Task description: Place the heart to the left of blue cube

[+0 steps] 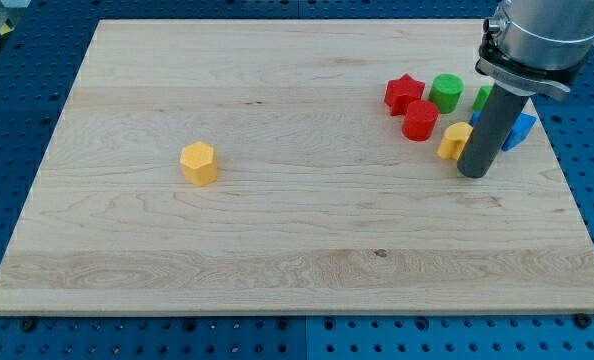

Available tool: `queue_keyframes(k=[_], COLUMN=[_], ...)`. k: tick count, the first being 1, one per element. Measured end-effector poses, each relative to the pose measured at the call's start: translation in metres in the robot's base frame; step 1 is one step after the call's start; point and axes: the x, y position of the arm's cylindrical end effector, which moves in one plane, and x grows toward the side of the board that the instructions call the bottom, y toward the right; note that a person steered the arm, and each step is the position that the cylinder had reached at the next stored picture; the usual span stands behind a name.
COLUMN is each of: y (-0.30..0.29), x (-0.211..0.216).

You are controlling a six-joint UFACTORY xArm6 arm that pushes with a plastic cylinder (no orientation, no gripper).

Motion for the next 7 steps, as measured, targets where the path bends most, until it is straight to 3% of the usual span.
queue_keyframes(k=[4, 7], y=[-0.011, -0.012], x=[-0.024, -0.018])
